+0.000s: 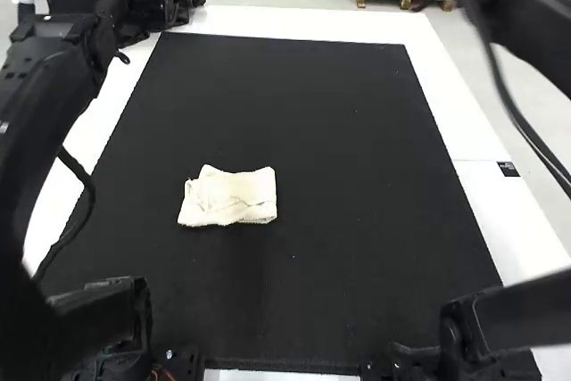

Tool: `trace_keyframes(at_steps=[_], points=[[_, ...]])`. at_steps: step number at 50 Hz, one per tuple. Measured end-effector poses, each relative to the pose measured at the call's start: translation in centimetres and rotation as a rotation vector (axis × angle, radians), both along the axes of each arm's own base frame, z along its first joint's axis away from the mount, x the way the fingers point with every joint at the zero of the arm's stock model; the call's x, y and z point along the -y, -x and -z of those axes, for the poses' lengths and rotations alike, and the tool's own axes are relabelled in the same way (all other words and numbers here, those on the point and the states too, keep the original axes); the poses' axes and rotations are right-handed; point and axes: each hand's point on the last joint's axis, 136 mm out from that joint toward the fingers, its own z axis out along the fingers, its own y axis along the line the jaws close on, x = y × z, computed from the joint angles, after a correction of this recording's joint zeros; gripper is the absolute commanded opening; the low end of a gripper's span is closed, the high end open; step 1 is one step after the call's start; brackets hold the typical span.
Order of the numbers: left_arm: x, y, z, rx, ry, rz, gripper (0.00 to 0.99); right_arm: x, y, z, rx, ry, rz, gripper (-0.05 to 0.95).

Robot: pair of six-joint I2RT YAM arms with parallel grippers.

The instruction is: Fold the towel.

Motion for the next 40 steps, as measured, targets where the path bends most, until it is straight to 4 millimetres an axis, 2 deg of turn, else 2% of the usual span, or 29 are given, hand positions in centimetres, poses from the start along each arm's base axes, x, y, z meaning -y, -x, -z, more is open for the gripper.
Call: trace_keyframes(at_steps=[4, 5, 10, 14, 21, 28, 36, 40], points=[[0.5, 1.3, -1.3, 0.041, 0.0, 0.009, 0.969, 2.7, 2.1, -1.4, 0.053, -0.022, 0.053, 0.87], [0.6, 1.6, -1.7, 0.051, 0.0, 0.012, 0.969, 3.2, 2.6, -1.6, 0.065, -0.027, 0.063, 0.93], [1.0, 3.4, -3.5, 0.117, 0.004, 0.014, 0.969, 5.8, 6.3, -3.0, 0.163, -0.053, 0.118, 0.92], [1.2, 5.1, -4.9, 0.181, 0.01, 0.016, 0.969, 7.4, 9.3, -3.4, 0.234, -0.071, 0.155, 0.92], [1.7, 8.6, -7.0, 0.305, 0.015, 0.022, 0.969, 9.8, 15.1, -3.5, 0.362, -0.102, 0.23, 0.92], [2.2, 11.8, -7.8, 0.401, 0.011, 0.025, 0.969, 11.7, 20.3, -3.0, 0.491, -0.135, 0.307, 0.92], [2.5, 15.9, -8.2, 0.535, -0.002, 0.012, 0.969, 13.9, 24.9, -2.2, 0.633, -0.17, 0.429, 0.92], [2.5, 18.4, -8.3, 0.609, -0.005, -0.003, 0.969, 15.2, 25.6, -2.1, 0.663, -0.179, 0.511, 0.92]])
